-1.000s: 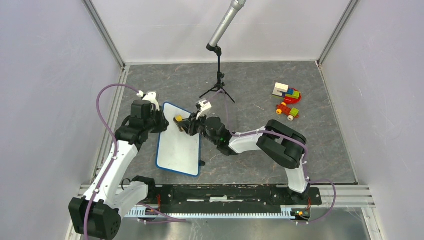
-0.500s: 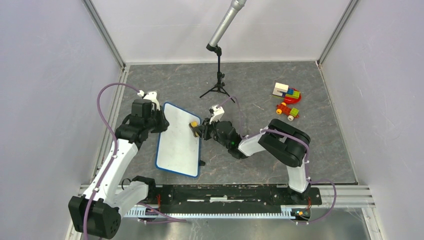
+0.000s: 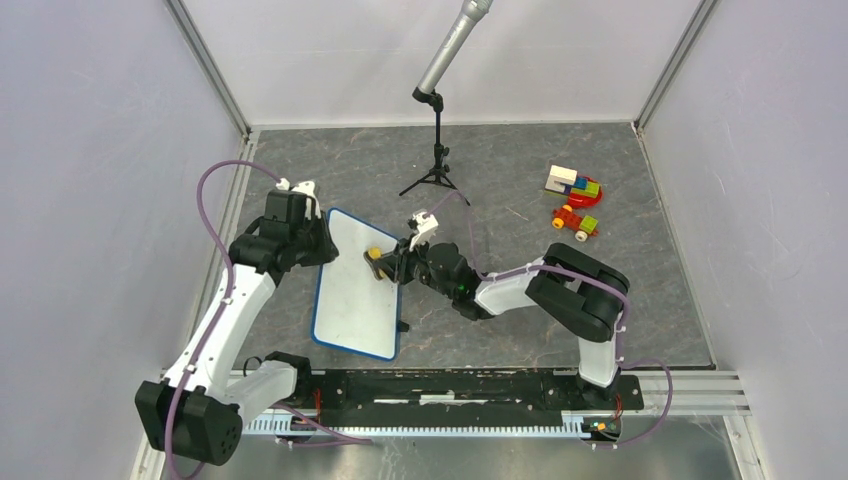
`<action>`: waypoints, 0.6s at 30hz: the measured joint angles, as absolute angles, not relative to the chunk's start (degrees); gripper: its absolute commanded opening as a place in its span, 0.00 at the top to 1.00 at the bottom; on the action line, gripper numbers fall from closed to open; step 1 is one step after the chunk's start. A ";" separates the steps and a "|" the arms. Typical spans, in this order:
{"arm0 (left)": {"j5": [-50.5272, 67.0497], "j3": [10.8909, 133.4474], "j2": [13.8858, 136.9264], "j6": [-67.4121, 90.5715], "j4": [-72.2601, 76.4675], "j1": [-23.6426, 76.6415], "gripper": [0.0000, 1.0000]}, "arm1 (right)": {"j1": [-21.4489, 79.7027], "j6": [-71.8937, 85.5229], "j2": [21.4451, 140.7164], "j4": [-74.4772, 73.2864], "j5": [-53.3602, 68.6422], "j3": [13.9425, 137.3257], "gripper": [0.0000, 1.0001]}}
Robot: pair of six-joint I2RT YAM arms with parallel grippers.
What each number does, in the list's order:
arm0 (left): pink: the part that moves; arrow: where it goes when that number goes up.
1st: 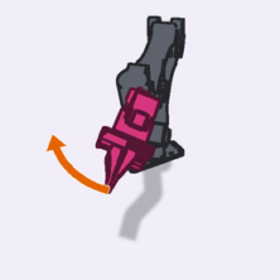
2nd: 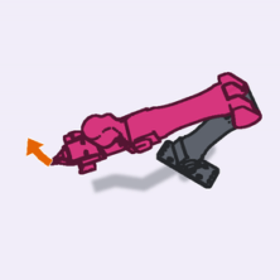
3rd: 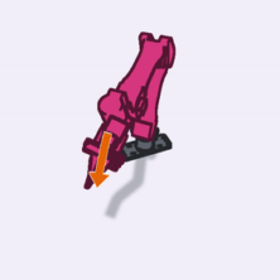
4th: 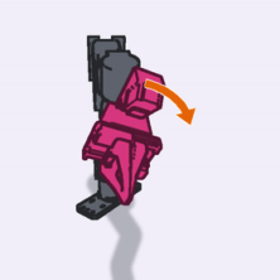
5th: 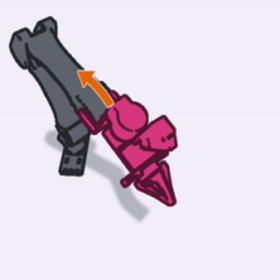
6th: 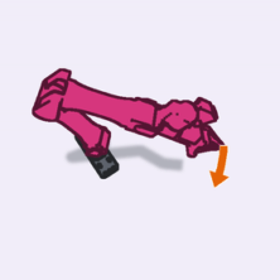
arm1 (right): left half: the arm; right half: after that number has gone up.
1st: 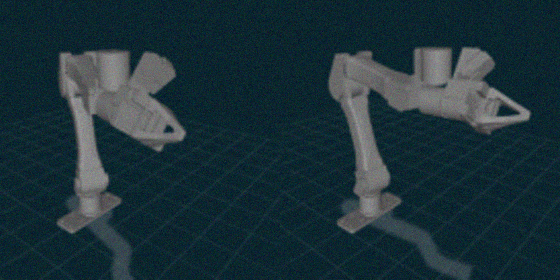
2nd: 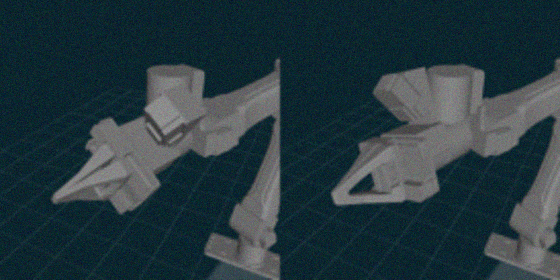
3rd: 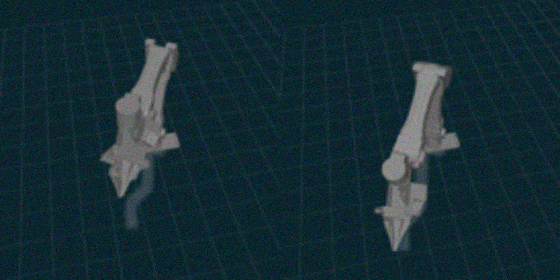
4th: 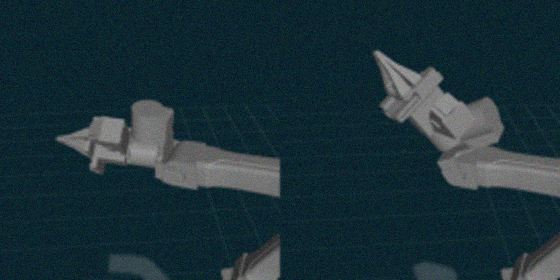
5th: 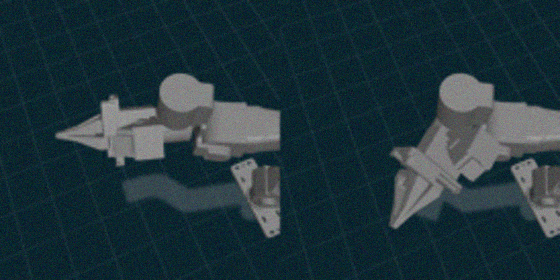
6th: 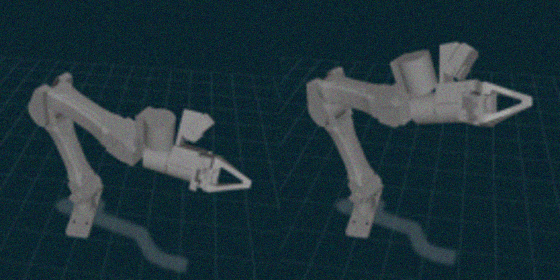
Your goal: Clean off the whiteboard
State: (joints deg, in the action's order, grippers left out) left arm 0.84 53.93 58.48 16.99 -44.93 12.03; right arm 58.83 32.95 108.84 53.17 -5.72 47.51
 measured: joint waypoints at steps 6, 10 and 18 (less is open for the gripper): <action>1.74 53.93 58.94 16.99 -44.69 11.97 0.98 | 55.90 32.95 111.33 52.73 -5.04 48.86 0.82; 1.54 53.71 58.76 16.99 -44.18 11.99 0.98 | 54.81 33.28 111.74 54.15 -5.19 46.39 0.82; 2.00 54.11 59.18 16.99 -44.64 11.97 0.98 | 55.05 32.82 111.18 53.80 -6.09 43.72 0.82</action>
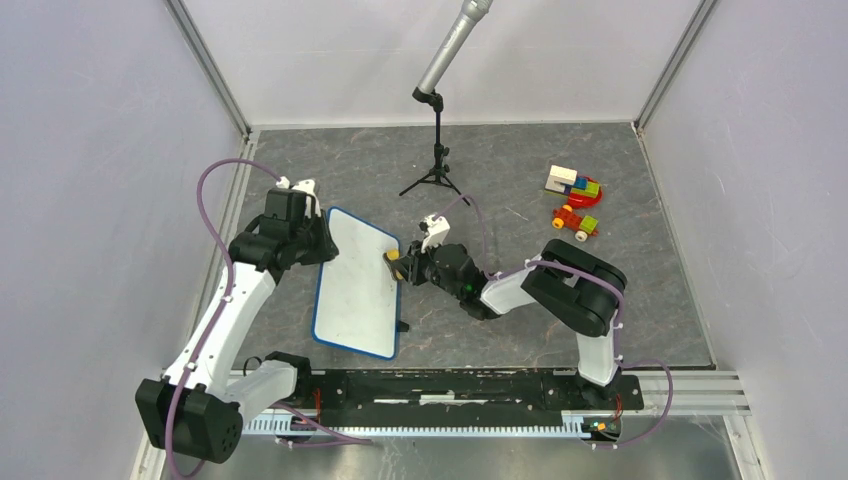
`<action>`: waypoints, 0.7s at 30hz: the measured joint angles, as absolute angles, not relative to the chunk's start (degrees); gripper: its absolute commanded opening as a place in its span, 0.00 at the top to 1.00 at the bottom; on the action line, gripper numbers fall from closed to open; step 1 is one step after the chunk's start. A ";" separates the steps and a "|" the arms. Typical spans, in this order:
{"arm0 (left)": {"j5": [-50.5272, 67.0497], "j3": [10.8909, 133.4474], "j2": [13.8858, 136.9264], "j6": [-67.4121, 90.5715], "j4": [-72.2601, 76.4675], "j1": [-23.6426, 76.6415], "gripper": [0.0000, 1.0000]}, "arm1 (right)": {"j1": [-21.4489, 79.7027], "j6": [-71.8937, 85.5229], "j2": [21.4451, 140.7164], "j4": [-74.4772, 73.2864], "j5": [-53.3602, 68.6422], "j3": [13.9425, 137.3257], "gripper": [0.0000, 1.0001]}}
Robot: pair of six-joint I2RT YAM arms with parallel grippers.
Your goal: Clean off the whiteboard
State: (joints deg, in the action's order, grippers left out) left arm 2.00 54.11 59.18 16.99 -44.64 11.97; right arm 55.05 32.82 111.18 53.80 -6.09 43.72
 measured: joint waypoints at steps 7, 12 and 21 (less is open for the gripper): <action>3.42 56.49 60.80 16.99 -47.09 11.97 0.98 | 56.58 29.43 110.15 48.47 -7.05 50.61 0.81; 3.55 57.19 61.91 16.99 -47.70 11.81 0.98 | 55.86 29.89 111.70 49.67 -6.02 53.60 0.81; 3.57 57.41 62.63 16.99 -47.62 11.60 0.98 | 53.89 33.36 112.68 55.70 -5.54 45.45 0.81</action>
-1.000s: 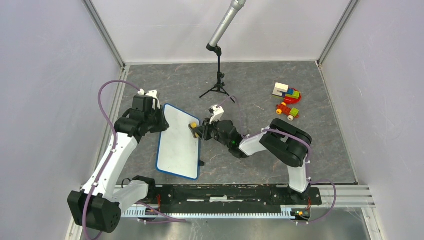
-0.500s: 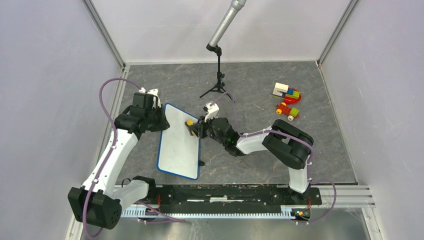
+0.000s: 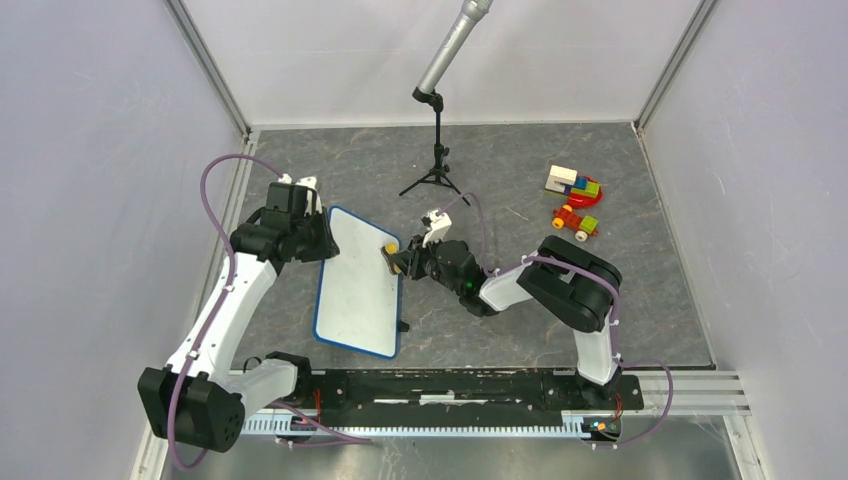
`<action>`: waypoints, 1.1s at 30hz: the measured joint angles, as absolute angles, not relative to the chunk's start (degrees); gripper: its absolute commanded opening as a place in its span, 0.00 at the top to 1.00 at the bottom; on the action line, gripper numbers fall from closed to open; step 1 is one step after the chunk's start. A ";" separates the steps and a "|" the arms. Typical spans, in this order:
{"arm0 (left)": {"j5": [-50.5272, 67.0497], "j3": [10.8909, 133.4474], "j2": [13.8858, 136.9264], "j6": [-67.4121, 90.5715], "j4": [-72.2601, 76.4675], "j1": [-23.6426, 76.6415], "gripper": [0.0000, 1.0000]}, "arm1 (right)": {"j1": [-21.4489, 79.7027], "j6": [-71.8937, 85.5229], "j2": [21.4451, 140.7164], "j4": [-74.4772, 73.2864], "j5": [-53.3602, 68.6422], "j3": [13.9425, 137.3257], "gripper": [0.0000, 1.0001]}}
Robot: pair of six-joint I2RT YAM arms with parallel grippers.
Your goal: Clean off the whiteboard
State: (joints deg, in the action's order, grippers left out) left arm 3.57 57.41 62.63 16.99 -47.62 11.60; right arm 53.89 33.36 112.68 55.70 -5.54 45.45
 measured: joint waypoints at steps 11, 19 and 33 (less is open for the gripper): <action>3.09 57.41 62.63 16.99 -47.44 11.51 0.98 | 55.77 32.01 112.36 50.54 -4.91 53.69 0.81; 3.18 57.41 62.74 16.99 -47.37 11.60 0.98 | 55.07 34.24 112.46 55.83 -3.53 49.12 0.81; 2.44 56.55 61.82 16.99 -47.00 11.66 0.98 | 61.87 27.55 107.85 52.14 -7.64 46.57 0.81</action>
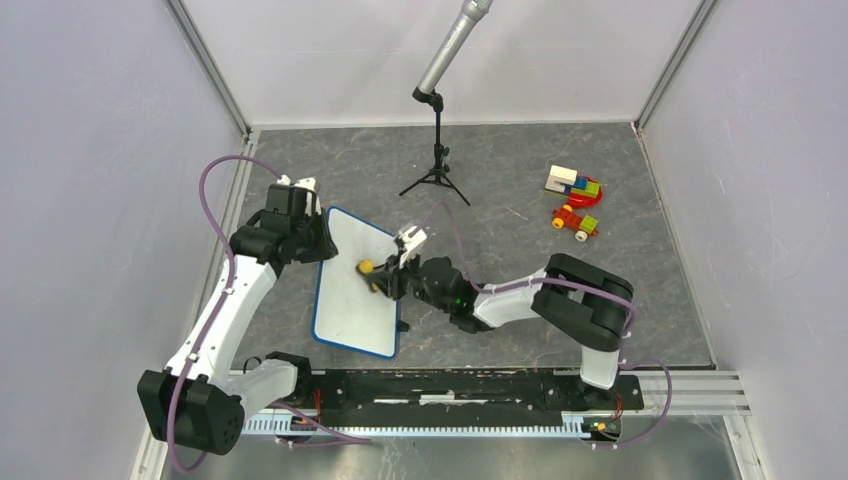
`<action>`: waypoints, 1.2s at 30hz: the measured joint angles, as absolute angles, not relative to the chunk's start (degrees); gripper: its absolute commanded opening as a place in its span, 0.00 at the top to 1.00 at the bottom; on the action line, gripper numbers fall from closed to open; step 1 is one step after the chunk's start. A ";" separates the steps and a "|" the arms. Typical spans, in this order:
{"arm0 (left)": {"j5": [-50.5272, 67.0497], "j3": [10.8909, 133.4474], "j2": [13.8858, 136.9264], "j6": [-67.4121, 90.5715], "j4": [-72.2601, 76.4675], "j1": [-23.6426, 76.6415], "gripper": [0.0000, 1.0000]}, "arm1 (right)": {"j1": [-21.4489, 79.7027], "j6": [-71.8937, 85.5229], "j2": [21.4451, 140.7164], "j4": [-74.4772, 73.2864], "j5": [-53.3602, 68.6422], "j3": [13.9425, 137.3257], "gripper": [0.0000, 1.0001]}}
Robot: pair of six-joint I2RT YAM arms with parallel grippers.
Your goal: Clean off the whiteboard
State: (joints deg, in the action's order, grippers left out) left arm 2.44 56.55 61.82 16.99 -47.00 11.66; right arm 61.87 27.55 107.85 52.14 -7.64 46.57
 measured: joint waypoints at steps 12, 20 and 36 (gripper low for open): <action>1.56 55.86 61.87 16.97 -46.65 11.64 0.98 | 75.35 8.40 101.75 48.90 0.69 47.92 0.82; 1.52 55.31 61.04 17.06 -45.98 11.66 0.98 | 77.38 4.43 97.03 47.11 0.89 37.10 0.82; -0.01 53.39 58.94 18.50 -44.47 11.79 0.98 | 81.65 -2.11 100.03 32.38 -1.21 57.39 0.82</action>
